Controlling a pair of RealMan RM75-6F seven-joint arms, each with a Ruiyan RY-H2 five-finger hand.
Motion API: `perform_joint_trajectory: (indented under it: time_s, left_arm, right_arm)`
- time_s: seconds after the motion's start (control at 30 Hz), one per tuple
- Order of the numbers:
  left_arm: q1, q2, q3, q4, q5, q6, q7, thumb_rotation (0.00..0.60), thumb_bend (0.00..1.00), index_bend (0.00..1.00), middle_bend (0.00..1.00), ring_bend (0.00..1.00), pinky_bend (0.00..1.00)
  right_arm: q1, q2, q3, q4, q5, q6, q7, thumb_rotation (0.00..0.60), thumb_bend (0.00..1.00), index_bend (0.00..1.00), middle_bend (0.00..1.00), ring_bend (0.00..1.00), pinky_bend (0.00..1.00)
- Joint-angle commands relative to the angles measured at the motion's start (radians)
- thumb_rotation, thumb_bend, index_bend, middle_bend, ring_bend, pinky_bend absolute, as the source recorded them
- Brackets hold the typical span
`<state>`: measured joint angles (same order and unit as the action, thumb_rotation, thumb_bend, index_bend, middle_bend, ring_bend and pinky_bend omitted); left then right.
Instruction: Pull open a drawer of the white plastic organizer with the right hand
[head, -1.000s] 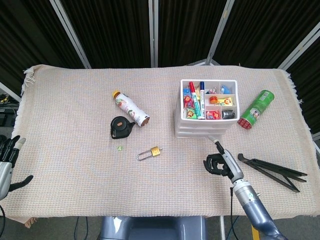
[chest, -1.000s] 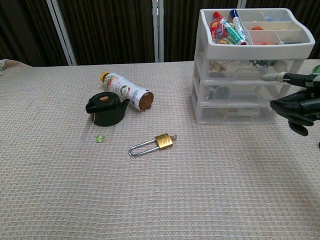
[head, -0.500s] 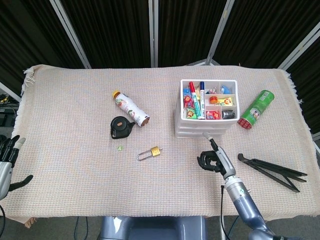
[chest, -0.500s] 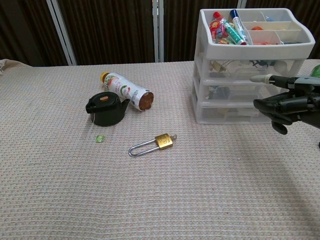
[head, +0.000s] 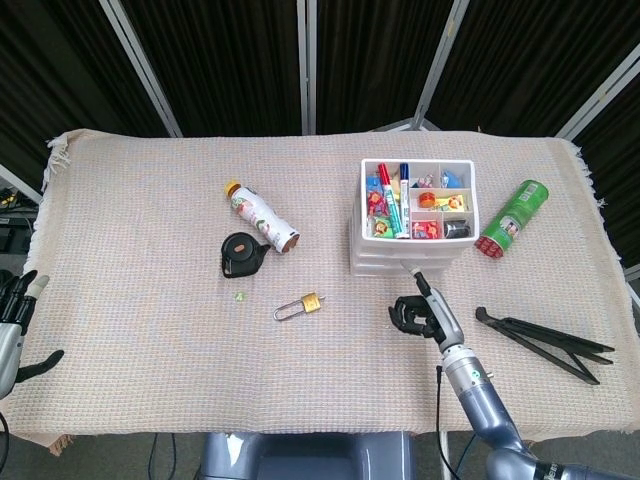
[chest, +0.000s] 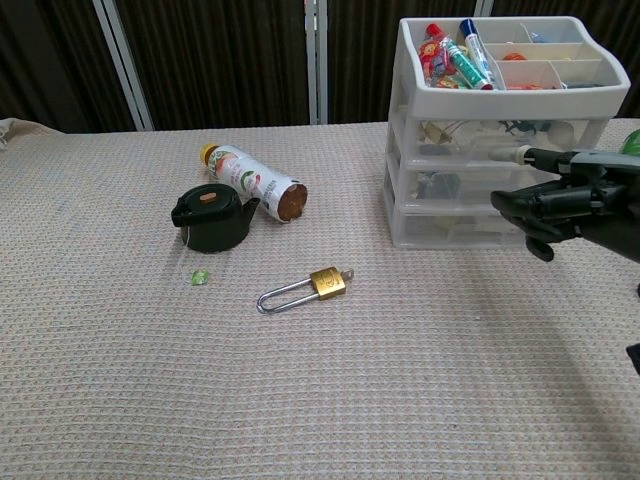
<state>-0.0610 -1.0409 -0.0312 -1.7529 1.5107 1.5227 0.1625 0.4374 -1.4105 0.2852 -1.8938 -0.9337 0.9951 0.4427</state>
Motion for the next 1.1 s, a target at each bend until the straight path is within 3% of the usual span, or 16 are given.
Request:
perform_joint_trajectory:
  time_s: [0.03,0.9,1.1]
  left_arm:
    - [0.000,0.001,0.000,-0.001,-0.001,0.000,0.000,0.600,0.10,0.00,0.00,0.00,0.00]
    - [-0.001,0.003,-0.001,-0.001,-0.012,-0.012,0.002,0.600,0.10,0.00,0.00,0.00,0.00]
    - [-0.002,0.003,0.000,-0.003,-0.009,-0.013,0.003,0.600,0.10,0.00,0.00,0.00,0.00]
  right_arm:
    - [0.003,-0.008,0.004,0.007,0.007,0.001,-0.005,0.600,0.38,0.00,0.73,0.83,0.74]
    - [0.033,-0.071,0.055,0.076,0.070,-0.042,-0.010,0.600,0.38,0.01,0.72,0.83,0.74]
    - [0.037,-0.086,0.065,0.095,0.070,-0.053,0.000,0.600,0.38,0.05,0.72,0.83,0.74]
